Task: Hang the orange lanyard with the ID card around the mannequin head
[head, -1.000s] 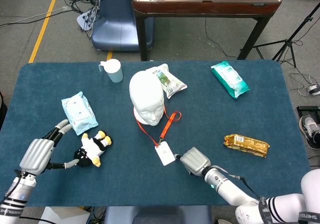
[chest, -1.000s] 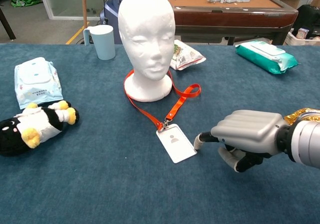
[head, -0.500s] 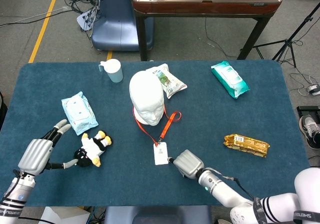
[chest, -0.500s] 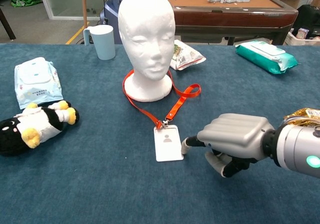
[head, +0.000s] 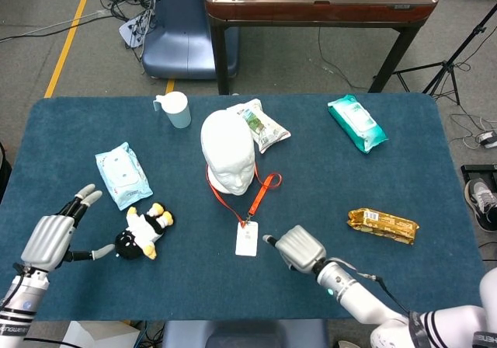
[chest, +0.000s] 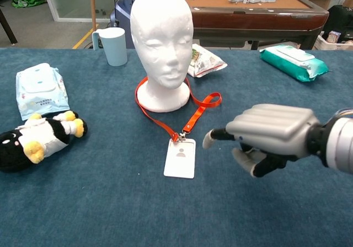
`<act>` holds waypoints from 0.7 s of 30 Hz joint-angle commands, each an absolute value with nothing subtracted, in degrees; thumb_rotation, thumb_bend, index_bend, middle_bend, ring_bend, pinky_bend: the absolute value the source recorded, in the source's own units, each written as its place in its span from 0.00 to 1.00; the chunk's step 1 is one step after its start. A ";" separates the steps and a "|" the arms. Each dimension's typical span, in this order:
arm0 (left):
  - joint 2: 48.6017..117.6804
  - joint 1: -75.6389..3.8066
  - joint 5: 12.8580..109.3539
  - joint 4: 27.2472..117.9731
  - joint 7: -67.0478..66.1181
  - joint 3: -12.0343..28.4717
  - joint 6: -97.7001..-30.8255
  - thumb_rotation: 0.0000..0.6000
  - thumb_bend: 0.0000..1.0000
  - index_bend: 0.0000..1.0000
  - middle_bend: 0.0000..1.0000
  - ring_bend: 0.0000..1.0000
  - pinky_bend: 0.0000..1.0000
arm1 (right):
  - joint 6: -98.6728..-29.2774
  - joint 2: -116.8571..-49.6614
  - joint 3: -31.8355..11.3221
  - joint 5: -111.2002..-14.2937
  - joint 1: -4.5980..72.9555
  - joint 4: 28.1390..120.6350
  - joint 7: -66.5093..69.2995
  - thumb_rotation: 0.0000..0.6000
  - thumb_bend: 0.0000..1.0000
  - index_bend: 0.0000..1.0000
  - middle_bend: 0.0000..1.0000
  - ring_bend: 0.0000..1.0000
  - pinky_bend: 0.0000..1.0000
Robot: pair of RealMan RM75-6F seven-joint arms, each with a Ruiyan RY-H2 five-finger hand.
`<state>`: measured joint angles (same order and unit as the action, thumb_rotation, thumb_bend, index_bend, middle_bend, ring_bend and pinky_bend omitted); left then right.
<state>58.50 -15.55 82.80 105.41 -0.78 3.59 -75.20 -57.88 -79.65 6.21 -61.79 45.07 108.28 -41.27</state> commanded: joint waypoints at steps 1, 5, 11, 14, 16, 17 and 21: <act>58.27 -15.07 81.67 104.76 -0.50 3.88 -75.56 0.53 0.07 0.00 0.04 0.19 0.45 | -62.45 -74.84 7.22 -66.48 41.70 110.32 -38.04 1.00 0.66 0.21 0.99 1.00 1.00; 58.09 -14.04 80.37 103.63 0.04 3.85 -76.34 0.53 0.07 0.00 0.04 0.19 0.44 | -67.14 -70.76 8.21 -70.84 38.08 110.98 -34.91 1.00 0.49 0.21 0.88 0.95 1.00; 58.11 -12.84 78.42 101.74 0.10 4.32 -77.55 0.55 0.07 0.00 0.04 0.19 0.43 | -74.11 -65.55 8.32 -75.74 32.45 110.46 -28.60 1.00 0.32 0.21 0.75 0.86 0.95; 58.46 -12.25 77.66 100.51 0.14 4.45 -78.12 0.58 0.07 0.00 0.04 0.19 0.42 | -76.75 -63.57 8.27 -77.35 29.85 109.49 -25.63 1.00 0.30 0.21 0.70 0.82 0.91; 58.92 -11.70 77.50 99.62 0.38 4.33 -78.61 0.59 0.07 0.00 0.04 0.19 0.41 | -78.61 -62.49 8.20 -78.33 28.00 108.44 -23.84 1.00 0.29 0.21 0.66 0.76 0.85; 59.12 -11.44 77.48 99.31 0.42 4.25 -78.88 0.60 0.07 0.00 0.04 0.19 0.41 | -79.48 -62.05 8.08 -78.57 27.18 107.88 -23.14 1.00 0.29 0.21 0.64 0.73 0.82; 60.08 -10.47 77.61 98.07 0.20 4.10 -80.19 0.64 0.07 0.00 0.04 0.19 0.39 | -82.30 -60.65 7.03 -78.36 24.06 105.37 -19.92 1.00 0.29 0.21 0.49 0.44 0.70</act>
